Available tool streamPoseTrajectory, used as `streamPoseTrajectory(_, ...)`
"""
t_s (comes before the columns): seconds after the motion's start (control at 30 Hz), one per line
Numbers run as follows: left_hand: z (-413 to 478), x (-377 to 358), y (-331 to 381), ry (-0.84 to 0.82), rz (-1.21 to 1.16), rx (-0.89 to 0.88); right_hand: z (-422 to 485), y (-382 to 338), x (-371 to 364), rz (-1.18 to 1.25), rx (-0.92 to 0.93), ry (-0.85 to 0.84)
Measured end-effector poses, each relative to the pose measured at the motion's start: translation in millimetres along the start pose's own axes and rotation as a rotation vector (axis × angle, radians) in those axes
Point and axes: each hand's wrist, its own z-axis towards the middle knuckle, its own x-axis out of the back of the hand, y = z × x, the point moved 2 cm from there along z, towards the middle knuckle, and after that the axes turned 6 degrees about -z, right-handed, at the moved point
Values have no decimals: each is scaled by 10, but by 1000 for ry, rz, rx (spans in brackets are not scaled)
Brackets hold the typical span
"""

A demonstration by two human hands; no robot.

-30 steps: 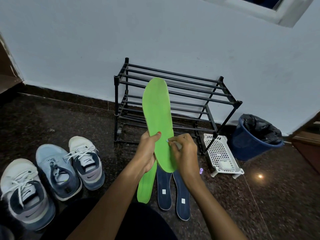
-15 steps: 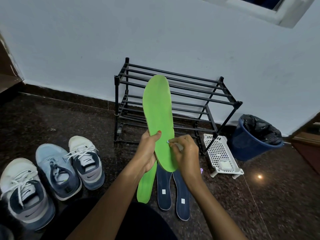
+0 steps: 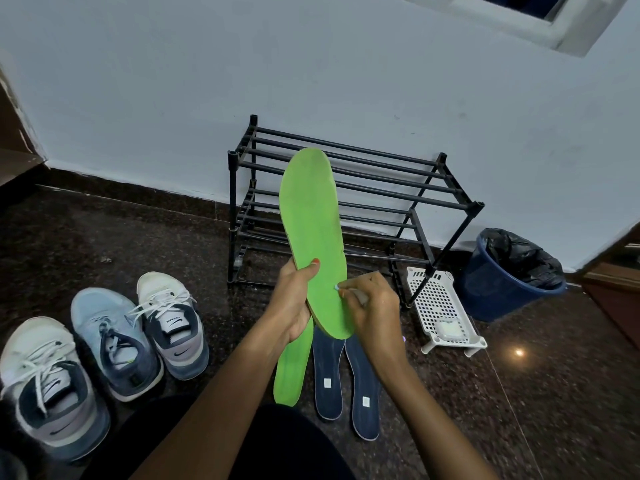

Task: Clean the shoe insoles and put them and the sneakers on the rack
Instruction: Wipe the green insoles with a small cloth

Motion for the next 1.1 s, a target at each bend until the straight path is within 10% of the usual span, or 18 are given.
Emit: streamPoseTrajectory(1.1, 25, 46, 32, 66, -7, -9, -71, -73, -23, 32, -29, -24)
